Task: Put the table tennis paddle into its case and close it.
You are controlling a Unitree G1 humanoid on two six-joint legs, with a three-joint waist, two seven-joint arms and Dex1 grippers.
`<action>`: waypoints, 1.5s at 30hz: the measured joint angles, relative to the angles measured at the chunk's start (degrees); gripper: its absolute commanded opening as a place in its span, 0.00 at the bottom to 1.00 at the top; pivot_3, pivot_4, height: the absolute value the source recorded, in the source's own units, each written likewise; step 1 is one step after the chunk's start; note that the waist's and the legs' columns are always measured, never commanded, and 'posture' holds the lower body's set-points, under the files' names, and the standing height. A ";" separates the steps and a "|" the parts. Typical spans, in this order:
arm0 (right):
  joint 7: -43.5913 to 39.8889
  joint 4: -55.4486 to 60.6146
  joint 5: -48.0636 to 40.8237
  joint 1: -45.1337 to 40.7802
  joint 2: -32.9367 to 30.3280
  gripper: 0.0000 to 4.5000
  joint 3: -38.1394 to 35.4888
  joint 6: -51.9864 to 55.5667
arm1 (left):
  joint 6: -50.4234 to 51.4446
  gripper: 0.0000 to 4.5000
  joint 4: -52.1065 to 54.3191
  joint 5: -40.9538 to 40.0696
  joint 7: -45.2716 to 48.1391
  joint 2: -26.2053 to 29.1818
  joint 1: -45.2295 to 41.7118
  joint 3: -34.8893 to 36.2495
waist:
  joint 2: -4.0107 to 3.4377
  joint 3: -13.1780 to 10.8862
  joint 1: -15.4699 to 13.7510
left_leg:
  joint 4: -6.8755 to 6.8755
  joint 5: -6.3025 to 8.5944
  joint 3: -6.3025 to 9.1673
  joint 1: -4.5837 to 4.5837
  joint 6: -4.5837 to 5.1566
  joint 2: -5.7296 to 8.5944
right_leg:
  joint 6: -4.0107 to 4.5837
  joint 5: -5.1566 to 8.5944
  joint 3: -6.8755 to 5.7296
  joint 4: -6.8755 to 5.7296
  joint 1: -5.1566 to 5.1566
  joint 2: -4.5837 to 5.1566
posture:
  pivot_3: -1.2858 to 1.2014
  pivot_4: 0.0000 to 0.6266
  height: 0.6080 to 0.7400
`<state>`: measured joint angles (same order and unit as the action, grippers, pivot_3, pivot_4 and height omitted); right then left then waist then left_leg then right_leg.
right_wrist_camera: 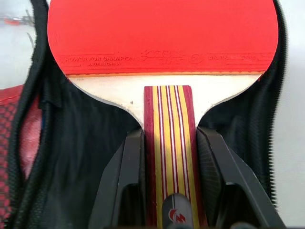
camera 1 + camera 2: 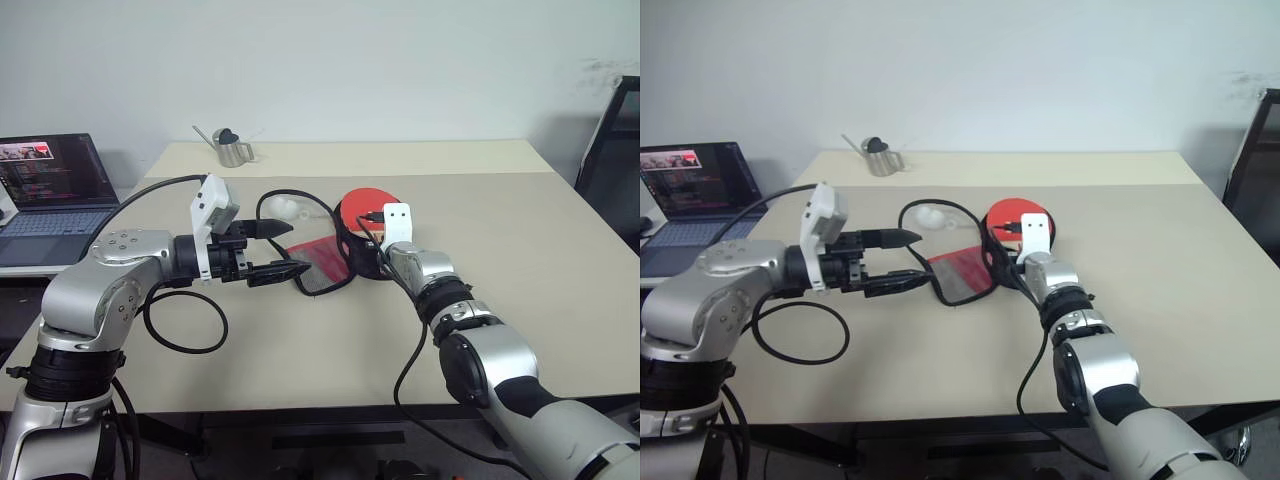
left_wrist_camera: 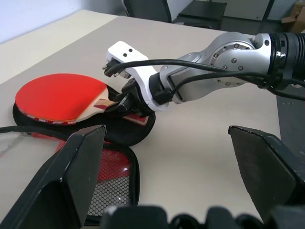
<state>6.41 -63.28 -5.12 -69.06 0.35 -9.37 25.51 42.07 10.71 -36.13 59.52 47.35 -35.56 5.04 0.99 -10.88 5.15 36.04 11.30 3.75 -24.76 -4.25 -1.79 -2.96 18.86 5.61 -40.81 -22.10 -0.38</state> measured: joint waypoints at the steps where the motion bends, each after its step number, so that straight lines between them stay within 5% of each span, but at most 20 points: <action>1: 0.06 -0.24 0.01 -0.13 0.00 0.24 0.00 -0.12 | 0.00 1.00 0.00 0.00 -0.01 0.00 0.00 0.00 | 0.00 0.00 0.00 | 0.00 0.00 0.00 0.00 0.00 0.00 | 0.00 0.00 0.00 0.00 0.00 0.00 | 0.52 0.24 1.00; 3: 0.12 -0.75 0.00 -0.38 0.00 0.24 -0.01 -0.40 | 0.00 1.00 0.00 0.00 -0.06 0.00 0.00 0.00 | 0.00 0.00 0.00 | 0.00 0.00 0.00 0.00 0.00 0.00 | 0.00 0.00 0.00 -0.01 0.00 0.00 | 0.52 0.24 1.00; 4: 0.23 -0.97 -0.02 -0.43 0.01 0.40 -0.03 -0.67 | 0.00 1.00 0.00 0.00 -0.10 0.00 0.00 0.00 | 0.00 0.00 -0.01 | 0.00 0.00 0.01 0.00 0.00 0.00 | 0.00 0.00 0.00 -0.02 0.00 0.00 | 0.52 0.24 1.00; 12: 1.28 -1.25 -0.16 -1.90 -0.02 0.97 -0.08 -2.51 | 0.01 1.00 0.00 0.00 -0.33 0.00 0.00 0.01 | 0.00 0.00 -0.01 | 0.00 -0.02 0.02 0.00 0.00 0.00 | 0.00 0.00 -0.01 -0.03 0.00 0.00 | 0.52 0.24 1.00; 17: -2.28 9.30 -0.70 -0.05 -0.04 0.99 1.21 0.01 | 0.02 1.00 -0.20 0.02 -2.08 -0.78 -0.04 0.45 | 0.00 0.00 -0.06 | 0.00 -0.02 0.03 0.00 -0.01 -0.01 | 0.00 0.00 -0.01 -0.04 -0.02 0.00 | 0.52 0.24 1.00; 21: -12.99 38.60 -5.76 11.39 -1.63 0.99 5.78 12.52 | -1.83 1.00 -5.31 3.38 -9.40 -3.23 -0.98 2.17 | 0.00 0.00 -0.36 | 0.01 -0.02 0.16 -0.02 -0.01 -0.03 | 0.03 0.02 -0.10 -0.07 0.00 -0.02 | 0.52 0.24 1.00; 27: -30.91 63.47 -12.48 23.00 -16.57 0.99 10.70 20.56 | -7.66 1.00 -11.71 8.51 -13.89 -3.88 -1.11 3.32 | 0.00 0.00 -0.83 | 0.06 -0.02 0.10 -0.05 0.00 0.03 | 0.02 0.03 -0.08 -0.05 0.01 0.02 | 0.52 0.24 1.00; 35: -50.08 68.84 -21.94 22.48 -34.77 0.99 8.12 25.28 | -12.93 1.00 -19.52 14.03 -17.52 -5.36 -1.24 3.19 | 0.01 0.00 -0.44 | 0.03 -0.04 0.05 -0.03 0.03 -0.01 | 0.03 0.03 -0.02 -0.04 0.00 -0.02 | 0.52 0.24 1.00; 45: -56.59 71.85 -27.56 17.77 -40.35 0.99 7.51 28.21 | -19.80 1.00 -38.67 26.20 -31.90 -11.81 -7.85 0.58 | 0.09 0.00 -0.92 | 0.11 -0.04 0.07 -0.04 0.03 0.04 | 0.01 0.02 -0.05 -0.03 0.04 0.03 | 0.52 0.24 1.00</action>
<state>-50.18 8.57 -32.68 -51.29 -40.00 -1.86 53.72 22.27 -27.96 -9.93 27.62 35.53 -43.42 5.62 1.08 -10.88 4.23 36.15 11.26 3.82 -24.80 -4.22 -1.75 -2.95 18.88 5.57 -40.84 -22.06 -0.35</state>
